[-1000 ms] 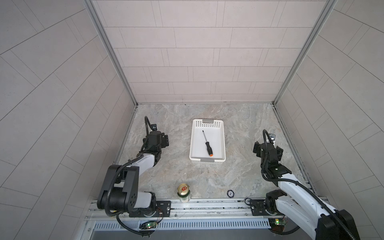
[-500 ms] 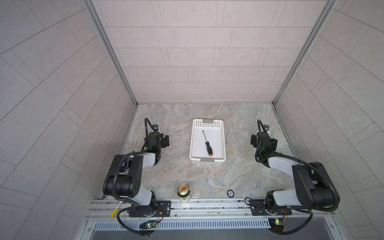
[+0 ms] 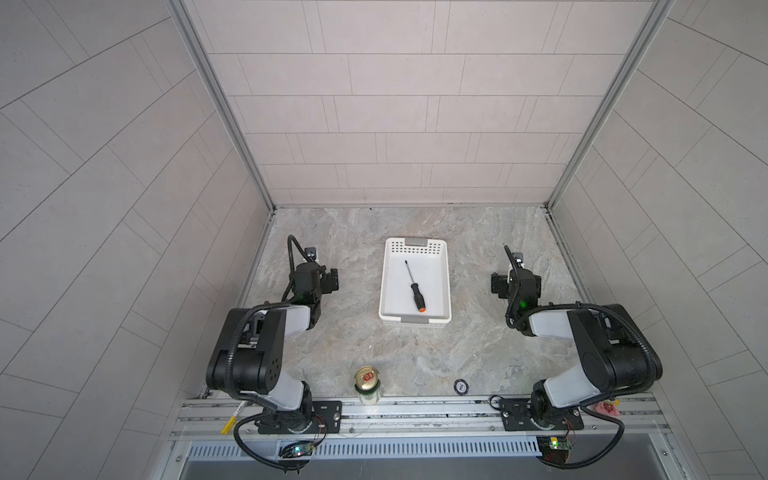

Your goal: Put the screwdriver in the bin

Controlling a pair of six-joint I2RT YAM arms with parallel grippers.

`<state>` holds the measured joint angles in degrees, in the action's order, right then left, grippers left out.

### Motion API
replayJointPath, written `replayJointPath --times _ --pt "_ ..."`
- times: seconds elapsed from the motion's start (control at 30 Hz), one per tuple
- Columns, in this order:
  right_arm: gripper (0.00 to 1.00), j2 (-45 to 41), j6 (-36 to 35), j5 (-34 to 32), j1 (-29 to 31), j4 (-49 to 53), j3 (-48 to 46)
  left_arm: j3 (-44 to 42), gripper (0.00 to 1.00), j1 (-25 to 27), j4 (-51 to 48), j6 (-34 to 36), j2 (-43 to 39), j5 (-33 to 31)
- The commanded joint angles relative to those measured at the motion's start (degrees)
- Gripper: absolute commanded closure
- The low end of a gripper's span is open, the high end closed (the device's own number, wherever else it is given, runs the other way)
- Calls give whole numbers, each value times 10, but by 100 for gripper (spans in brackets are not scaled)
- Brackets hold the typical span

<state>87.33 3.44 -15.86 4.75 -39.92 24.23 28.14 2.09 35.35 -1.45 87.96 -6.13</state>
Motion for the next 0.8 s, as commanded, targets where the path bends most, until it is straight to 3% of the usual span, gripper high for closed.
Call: replayJointPath --times 0.0,0.1,0.77 --pt "0 -6 -6 14 -5 -12 8 -4 0 4 23 6 -1 -11" --pt "0 -4 -7 14 -5 -17 7 -28 0 3 64 20 -5 29" --pt "0 -7 -7 14 -5 -16 6 -16 0 -5 48 6 1 18"
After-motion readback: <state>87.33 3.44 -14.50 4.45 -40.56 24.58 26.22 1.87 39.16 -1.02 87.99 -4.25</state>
